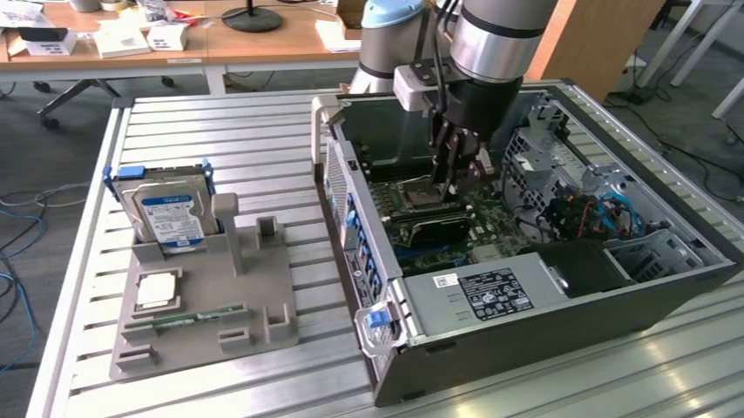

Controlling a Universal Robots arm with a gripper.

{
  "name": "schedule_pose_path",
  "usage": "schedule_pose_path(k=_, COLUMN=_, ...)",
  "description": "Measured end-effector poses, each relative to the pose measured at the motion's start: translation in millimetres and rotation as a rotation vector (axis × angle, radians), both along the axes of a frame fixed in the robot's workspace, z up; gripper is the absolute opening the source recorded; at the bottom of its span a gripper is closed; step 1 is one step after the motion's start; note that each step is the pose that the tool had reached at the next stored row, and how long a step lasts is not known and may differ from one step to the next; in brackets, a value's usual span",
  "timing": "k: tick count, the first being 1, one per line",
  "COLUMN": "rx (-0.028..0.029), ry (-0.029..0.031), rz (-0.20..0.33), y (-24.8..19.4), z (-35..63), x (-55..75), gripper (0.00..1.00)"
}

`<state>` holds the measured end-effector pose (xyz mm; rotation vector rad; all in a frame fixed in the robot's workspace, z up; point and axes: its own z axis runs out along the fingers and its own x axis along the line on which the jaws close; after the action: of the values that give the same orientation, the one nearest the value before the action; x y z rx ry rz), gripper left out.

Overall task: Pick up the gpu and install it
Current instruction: 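Press down on the gpu until it lock into place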

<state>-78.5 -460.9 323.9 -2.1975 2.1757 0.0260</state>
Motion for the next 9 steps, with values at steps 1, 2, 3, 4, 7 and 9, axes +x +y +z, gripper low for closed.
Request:
schedule_pose_path(k=1, rx=0.0, ry=0.0, rz=0.0, y=0.0, z=0.0, x=0.0, gripper=0.4)
schedule_pose_path(k=2, rx=0.0, ry=0.0, rz=0.0, y=0.0, z=0.0, x=0.0, gripper=0.4)
schedule_pose_path(k=3, rx=0.0, ry=0.0, rz=0.0, y=0.0, z=0.0, x=0.0, gripper=0.4)
schedule_pose_path(k=4, rx=0.0, ry=0.0, rz=0.0, y=0.0, z=0.0, x=0.0, gripper=0.4)
schedule_pose_path(k=7, rx=0.0, ry=0.0, rz=0.0, y=0.0, z=0.0, x=0.0, gripper=0.4)
schedule_pose_path(k=9, rx=0.0, ry=0.0, rz=0.0, y=0.0, z=0.0, x=0.0, gripper=0.4)
